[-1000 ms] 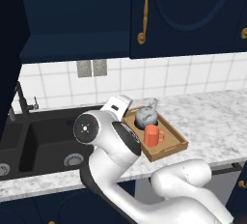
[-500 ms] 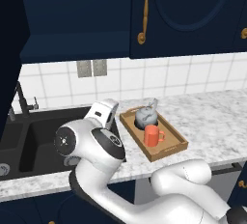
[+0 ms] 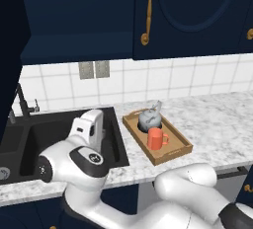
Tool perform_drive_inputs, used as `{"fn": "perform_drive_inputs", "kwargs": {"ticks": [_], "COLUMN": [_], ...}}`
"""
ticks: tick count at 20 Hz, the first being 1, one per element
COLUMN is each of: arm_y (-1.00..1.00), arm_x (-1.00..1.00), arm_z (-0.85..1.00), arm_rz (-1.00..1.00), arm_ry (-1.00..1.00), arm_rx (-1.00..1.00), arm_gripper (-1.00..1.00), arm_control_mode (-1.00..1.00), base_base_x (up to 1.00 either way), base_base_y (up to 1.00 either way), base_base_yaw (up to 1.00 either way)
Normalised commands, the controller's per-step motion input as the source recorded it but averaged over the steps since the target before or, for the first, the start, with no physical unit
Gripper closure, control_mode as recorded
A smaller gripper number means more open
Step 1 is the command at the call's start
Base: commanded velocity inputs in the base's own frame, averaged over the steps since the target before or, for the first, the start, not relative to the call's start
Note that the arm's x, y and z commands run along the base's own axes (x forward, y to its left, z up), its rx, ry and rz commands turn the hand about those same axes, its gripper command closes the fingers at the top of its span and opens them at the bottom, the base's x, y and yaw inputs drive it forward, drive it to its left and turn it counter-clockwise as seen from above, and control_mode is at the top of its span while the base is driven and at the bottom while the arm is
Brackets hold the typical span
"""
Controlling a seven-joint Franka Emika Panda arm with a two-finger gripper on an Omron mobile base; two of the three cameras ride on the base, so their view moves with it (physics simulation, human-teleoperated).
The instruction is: Pick the kettle from the counter and place it on the tray. Then pick the mug from the cabinet and place it on the tray. Then close the cabinet doors.
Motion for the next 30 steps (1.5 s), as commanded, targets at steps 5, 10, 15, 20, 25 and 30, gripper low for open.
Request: {"fn": "perform_drive_inputs", "kwargs": {"ticks": [5,10,15,20,25,30], "arm_y": [0.61,0.57,0.22,0.14,0.42,0.61], "arm_x": [0.00,0.00,0.00,0.00,0.04,0.13], "arm_z": [0.00,-0.01,0.00,0.00,0.00,0.00], "arm_rz": [0.00,0.00,0.00,0.00,-0.01,-0.03], "arm_ry": [-0.03,-0.01,0.00,0.00,0.00,0.00], "arm_rx": [-0.24,-0.18,-0.08,-0.05,-0.07,-0.10], "arm_gripper": [1.00,1.00,1.00,1.00,1.00,1.00], "arm_control_mode": [-1.00,-1.00,-1.00,-1.00,-1.00,-1.00], "base_base_x": [0.00,0.00,0.00,0.00,0.00,0.00], "base_base_y": [0.00,0.00,0.00,0.00,0.00,0.00], "base_base_yaw": [0.00,0.00,0.00,0.00,0.00,0.00]}}
